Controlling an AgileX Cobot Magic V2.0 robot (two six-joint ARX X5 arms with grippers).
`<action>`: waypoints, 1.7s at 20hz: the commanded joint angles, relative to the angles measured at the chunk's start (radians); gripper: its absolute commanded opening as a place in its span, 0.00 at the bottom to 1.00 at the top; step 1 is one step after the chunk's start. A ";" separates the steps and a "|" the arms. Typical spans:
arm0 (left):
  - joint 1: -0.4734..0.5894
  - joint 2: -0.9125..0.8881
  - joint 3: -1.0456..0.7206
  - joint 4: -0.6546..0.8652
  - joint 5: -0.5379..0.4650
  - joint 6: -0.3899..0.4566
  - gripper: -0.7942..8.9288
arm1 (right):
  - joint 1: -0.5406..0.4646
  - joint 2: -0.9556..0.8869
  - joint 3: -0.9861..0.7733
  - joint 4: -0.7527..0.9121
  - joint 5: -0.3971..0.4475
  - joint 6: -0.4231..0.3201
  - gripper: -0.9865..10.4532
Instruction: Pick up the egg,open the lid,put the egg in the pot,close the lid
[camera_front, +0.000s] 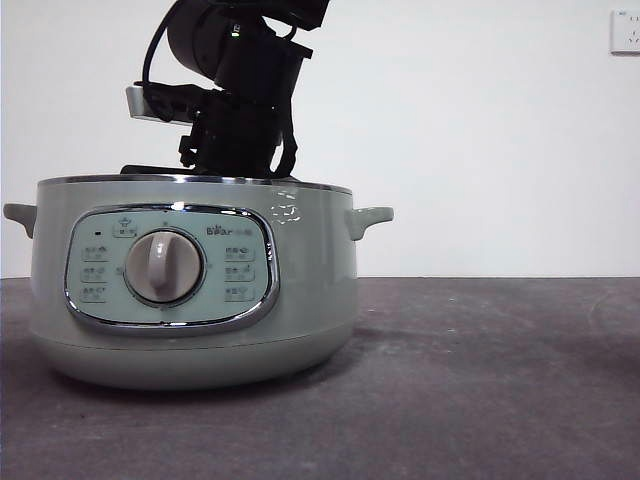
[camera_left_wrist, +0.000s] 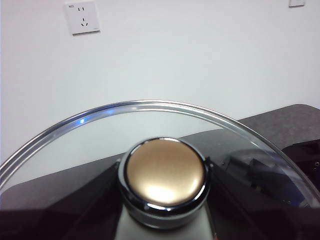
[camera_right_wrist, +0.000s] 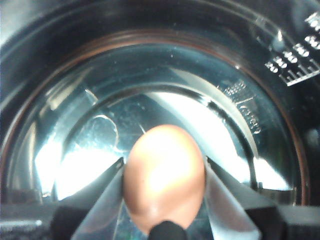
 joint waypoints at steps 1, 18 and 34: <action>-0.002 -0.011 0.012 0.039 0.000 0.008 0.07 | 0.005 0.025 0.003 -0.003 0.002 -0.002 0.18; -0.002 0.003 0.012 -0.024 0.001 -0.023 0.07 | -0.014 -0.152 0.008 -0.094 0.023 0.023 0.44; -0.043 0.559 0.011 0.285 0.162 -0.113 0.07 | -0.154 -0.894 0.008 -0.367 0.134 0.117 0.44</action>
